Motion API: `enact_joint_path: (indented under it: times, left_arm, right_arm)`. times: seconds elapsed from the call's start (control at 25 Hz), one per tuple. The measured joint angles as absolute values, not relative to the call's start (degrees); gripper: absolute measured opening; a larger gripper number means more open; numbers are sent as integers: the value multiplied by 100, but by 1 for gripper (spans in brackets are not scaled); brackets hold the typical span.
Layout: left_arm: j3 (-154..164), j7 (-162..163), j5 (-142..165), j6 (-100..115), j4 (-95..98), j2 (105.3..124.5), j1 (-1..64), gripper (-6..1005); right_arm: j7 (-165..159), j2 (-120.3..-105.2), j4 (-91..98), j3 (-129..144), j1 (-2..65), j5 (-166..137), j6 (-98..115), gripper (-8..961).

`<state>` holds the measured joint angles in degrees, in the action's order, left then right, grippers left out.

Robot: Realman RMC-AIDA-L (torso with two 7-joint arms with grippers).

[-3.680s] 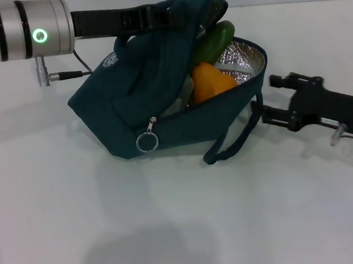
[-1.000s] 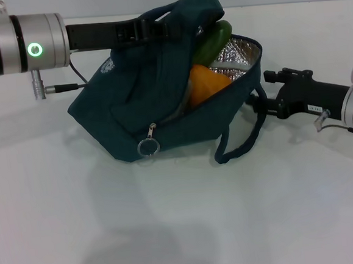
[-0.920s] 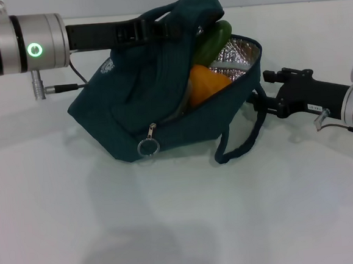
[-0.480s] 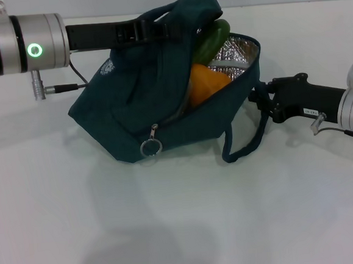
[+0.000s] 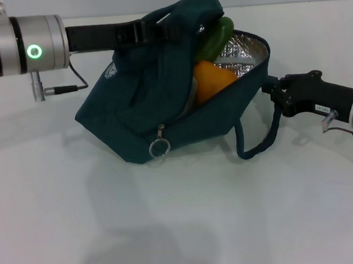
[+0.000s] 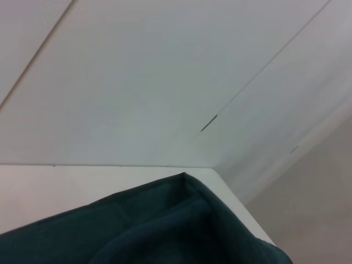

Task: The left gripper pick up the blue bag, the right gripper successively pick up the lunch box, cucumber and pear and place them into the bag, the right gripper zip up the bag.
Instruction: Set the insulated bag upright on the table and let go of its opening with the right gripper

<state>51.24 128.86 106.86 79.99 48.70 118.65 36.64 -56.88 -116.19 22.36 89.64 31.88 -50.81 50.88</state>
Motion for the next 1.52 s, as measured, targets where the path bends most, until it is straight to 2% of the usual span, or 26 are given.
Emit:
enact_joint_path:
  times: [0.56,0.6,0.72,0.88,1.16,1.52]
  left_arm:
    - [5116,12733,10037,8885,4837,11870,2957,72]
    - [5115,12727,10003,8954,4813,11879,2907,72]
    - [5115,12628,9891,9145,4644,11902,2795,72]
    - [5117,12319,9819,9320,4174,11916,2774,72]
    - [5153,12118,9809,9393,3689,11935,2823,73]
    - [5118,11799,9791,9365,3598,11936,2834,77]
  right_arm:
    - [-5633,-11490,2425,8128,2344,-4553,8173,65]
    - [-5675,-11408,2420,8028,2290,-4559,8796,64]
    - [-5768,-11305,2406,7982,2268,-4541,9213,64]
    - [-5844,-11233,2302,7978,2311,-4529,8937,63]
    - [-5924,-11273,2238,8008,2324,-4592,8065,63]
    - [-6029,-11327,2240,7861,2337,-4736,8038,64]
